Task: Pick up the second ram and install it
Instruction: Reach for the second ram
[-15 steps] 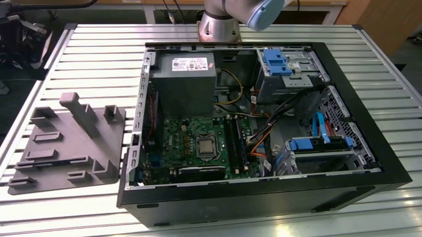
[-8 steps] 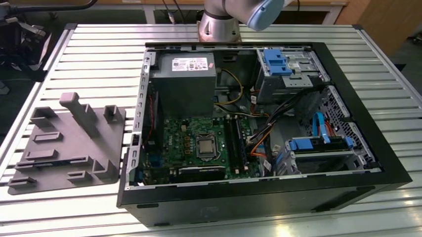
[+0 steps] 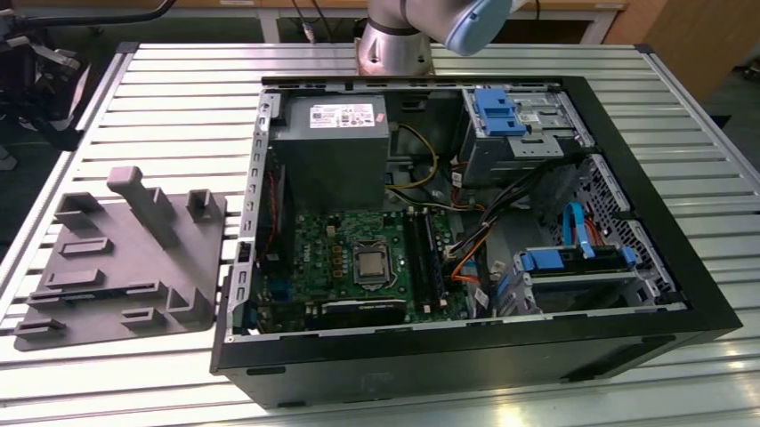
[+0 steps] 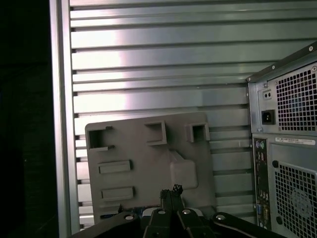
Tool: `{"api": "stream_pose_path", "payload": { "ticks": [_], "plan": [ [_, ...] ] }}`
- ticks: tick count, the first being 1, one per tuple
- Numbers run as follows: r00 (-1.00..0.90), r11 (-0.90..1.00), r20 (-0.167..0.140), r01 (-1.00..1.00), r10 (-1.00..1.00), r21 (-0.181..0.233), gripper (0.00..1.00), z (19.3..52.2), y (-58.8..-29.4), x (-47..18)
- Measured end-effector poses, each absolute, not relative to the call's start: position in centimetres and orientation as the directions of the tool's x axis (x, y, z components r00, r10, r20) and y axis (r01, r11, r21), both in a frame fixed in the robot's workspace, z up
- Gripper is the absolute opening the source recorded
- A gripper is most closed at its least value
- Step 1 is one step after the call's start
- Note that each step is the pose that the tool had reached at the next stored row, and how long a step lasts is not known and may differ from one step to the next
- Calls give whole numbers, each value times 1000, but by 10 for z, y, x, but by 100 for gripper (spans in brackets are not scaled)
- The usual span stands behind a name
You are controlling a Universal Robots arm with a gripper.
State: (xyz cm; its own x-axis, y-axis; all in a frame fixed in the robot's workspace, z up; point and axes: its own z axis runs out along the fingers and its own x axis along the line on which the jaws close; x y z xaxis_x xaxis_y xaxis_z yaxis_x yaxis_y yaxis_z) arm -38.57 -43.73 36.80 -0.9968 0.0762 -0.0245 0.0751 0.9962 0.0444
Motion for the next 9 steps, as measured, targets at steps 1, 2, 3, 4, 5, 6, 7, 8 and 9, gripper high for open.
{"api": "stream_pose_path", "payload": {
  "ticks": [1, 2, 3, 4, 5, 6, 7, 8, 9],
  "plan": [
    [-997, 996, -24, 75, 76, 44, 11, 368, -438, -386],
    [-997, 996, -24, 75, 76, 44, 11, 368, -438, -386],
    [-997, 996, -24, 75, 76, 44, 11, 367, -438, -386],
    [-997, 996, -24, 75, 76, 44, 11, 367, -439, -387],
    [-997, 996, -24, 75, 76, 44, 11, 367, -439, -387],
    [-997, 996, -25, 75, 76, 44, 11, 366, -439, -387],
    [-997, 996, -24, 75, 76, 44, 11, 366, -440, -387],
    [-997, 996, -24, 75, 76, 44, 11, 366, -440, -388],
    [-997, 996, -25, 75, 76, 44, 11, 366, -440, -388]
  ]
}}
